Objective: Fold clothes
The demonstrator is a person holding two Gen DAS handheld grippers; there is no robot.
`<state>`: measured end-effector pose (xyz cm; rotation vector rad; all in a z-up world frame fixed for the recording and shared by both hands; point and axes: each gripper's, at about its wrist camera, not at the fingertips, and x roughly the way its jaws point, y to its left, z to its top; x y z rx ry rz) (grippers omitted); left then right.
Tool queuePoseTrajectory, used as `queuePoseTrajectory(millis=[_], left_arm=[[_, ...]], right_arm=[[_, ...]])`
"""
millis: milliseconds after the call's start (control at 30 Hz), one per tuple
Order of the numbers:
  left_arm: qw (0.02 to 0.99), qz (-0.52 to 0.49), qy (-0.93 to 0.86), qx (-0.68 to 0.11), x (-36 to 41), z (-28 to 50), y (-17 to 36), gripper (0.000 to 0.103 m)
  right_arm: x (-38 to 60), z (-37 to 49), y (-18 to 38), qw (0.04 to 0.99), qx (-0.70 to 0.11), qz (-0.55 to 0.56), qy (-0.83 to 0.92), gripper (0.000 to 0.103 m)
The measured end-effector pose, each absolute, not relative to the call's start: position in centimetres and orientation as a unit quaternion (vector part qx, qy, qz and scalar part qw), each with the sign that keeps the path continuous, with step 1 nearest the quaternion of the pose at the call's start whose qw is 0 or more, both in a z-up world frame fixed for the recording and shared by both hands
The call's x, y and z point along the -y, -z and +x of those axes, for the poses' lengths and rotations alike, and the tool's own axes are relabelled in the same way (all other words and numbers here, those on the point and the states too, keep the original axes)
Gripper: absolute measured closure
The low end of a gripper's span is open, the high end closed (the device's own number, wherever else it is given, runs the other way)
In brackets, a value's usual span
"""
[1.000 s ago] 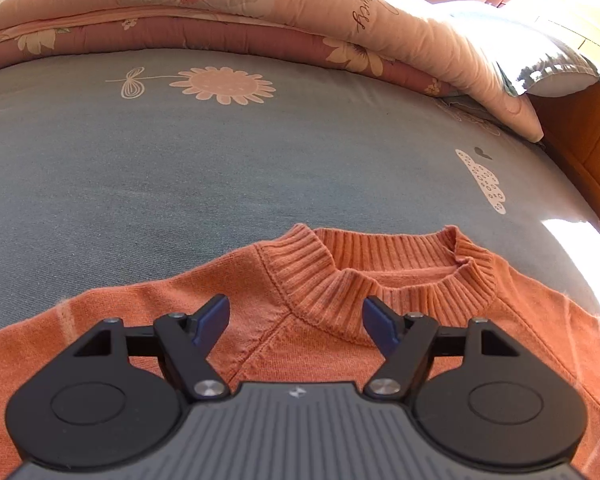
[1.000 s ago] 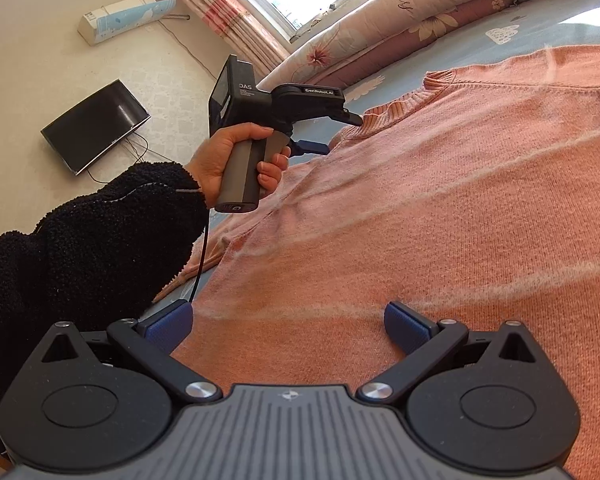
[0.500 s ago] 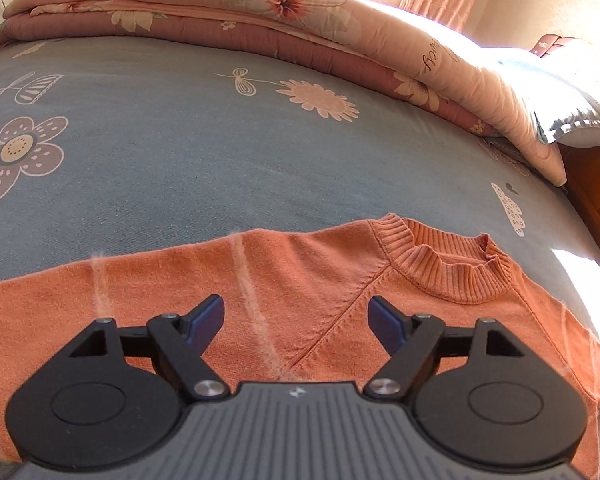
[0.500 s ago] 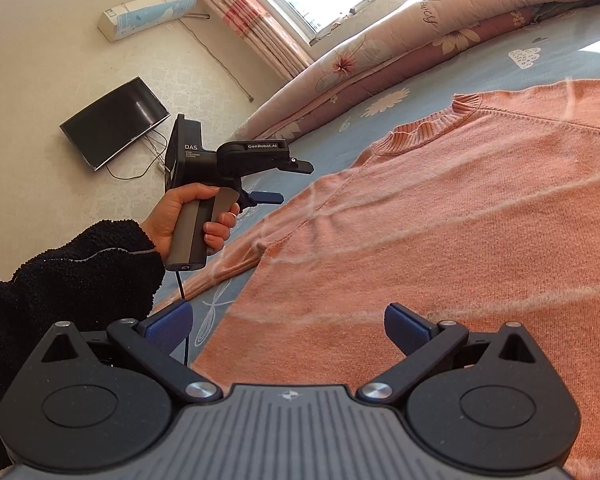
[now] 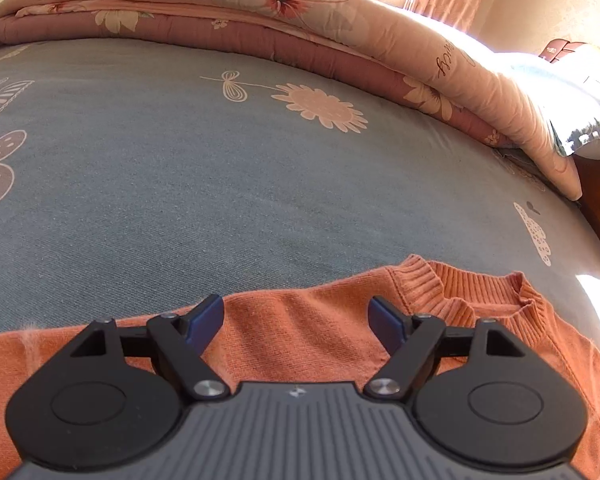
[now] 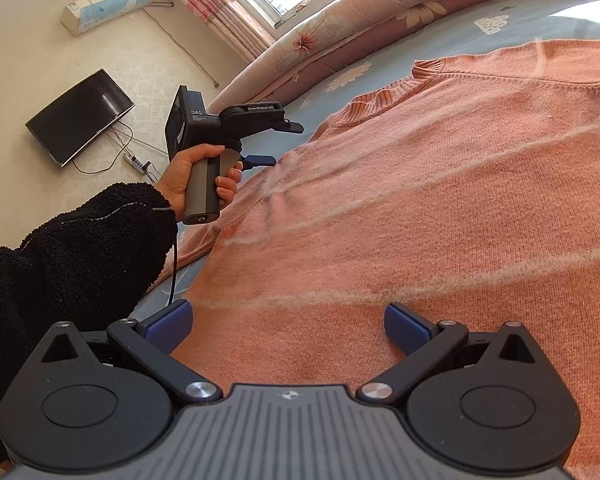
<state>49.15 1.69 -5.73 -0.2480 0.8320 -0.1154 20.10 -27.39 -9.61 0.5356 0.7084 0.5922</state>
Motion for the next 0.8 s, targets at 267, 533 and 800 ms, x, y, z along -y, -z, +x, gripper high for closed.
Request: queuePoseTrajectory(millis=[267,533,800], left_arm=[[0.875,-0.129,0.125,-0.449,0.5,43.0,5.8,0.022],[0.872,-0.159,0.093,-0.453,-0.9,41.8,3.3,0.022],[0.873,-0.217,0.013,-0.436,-9.1,40.1,3.2,0.018]], right_arm=[[27.5,20.2,9.7,0.861,-0.336,0.264,-0.277,0.0],[27.6,20.1,9.4,0.859,-0.343,0.268,-0.271,0.0],[27.4,19.8,9.4,0.862,-0.344,0.262,-0.265,0.0]])
